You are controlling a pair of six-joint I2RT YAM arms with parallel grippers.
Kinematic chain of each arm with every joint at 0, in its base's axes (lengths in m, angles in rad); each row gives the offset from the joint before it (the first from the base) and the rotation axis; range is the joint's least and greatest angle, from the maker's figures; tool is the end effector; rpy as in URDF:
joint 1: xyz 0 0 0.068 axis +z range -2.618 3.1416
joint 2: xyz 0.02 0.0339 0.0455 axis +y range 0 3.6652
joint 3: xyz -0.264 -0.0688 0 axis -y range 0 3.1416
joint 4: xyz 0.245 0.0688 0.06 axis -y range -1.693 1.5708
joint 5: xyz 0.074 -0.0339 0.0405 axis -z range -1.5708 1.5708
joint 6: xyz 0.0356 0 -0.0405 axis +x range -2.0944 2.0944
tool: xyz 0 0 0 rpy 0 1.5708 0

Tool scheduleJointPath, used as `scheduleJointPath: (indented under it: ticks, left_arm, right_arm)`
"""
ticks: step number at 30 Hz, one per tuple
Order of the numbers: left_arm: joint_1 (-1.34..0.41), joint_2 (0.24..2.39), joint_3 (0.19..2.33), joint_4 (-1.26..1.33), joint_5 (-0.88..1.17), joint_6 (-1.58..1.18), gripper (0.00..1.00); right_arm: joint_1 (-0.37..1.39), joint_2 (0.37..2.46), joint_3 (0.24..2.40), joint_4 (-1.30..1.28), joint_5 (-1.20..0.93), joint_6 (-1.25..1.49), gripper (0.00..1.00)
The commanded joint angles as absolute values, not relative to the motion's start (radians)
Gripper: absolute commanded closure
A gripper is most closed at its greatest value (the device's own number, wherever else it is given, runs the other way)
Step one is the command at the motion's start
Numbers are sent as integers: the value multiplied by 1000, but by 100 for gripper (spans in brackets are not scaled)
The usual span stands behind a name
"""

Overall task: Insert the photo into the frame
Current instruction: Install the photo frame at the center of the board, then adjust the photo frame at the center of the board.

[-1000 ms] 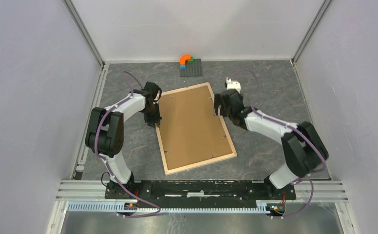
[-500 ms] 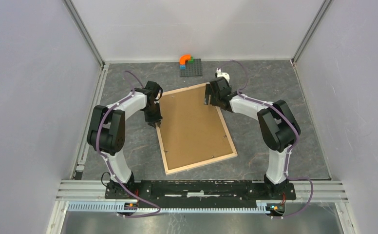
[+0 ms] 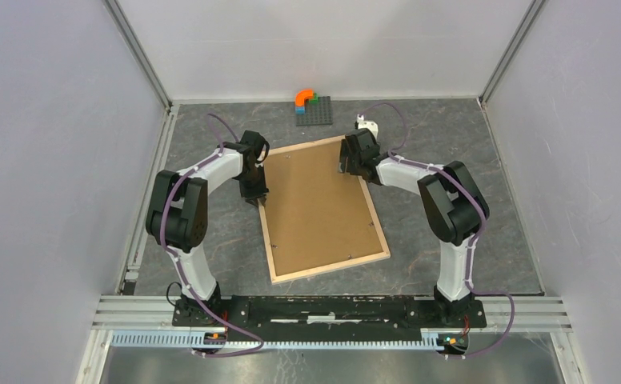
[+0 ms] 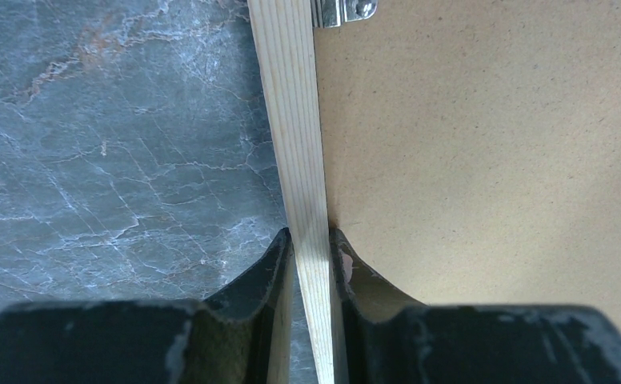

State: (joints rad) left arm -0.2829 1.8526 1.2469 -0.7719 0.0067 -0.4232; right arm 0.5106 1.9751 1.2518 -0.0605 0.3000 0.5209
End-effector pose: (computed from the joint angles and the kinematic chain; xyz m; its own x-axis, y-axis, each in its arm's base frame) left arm 0.3361 -0.0979 0.1694 -0.9744 -0.1444 -0.1724 -0.1314 0.9877 -0.0848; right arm 0.3748 0.1979 0.1628 -0.6757 0.1664 -0.7181 0.0600 0.9834 0.1715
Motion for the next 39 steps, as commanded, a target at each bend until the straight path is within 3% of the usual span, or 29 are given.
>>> scheduleJointPath:
  ticks: [1, 10, 17, 26, 33, 39]
  left_arm:
    - [-289, 1837, 1226, -739, 3, -367, 98]
    - [-289, 1831, 1224, -732, 17, -371, 98]
    - [-288, 1862, 1269, -747, -38, -360, 98]
    - [-288, 1999, 1477, -776, -63, -455, 98]
    - [-288, 2173, 1695, -829, -40, -423, 98]
    - [-288, 2262, 1861, -870, -30, -364, 94]
  right_arm:
    - [495, 2008, 1310, -37, 370, 519, 28]
    - [476, 2064, 1355, -40, 375, 496, 37]
    - [475, 2057, 1336, -55, 286, 497, 38]
    - [513, 1847, 995, 119, 59, 618, 37]
    - [654, 1608, 679, 233, 66, 735, 33]
    - [748, 1509, 576, 237, 74, 767, 32]
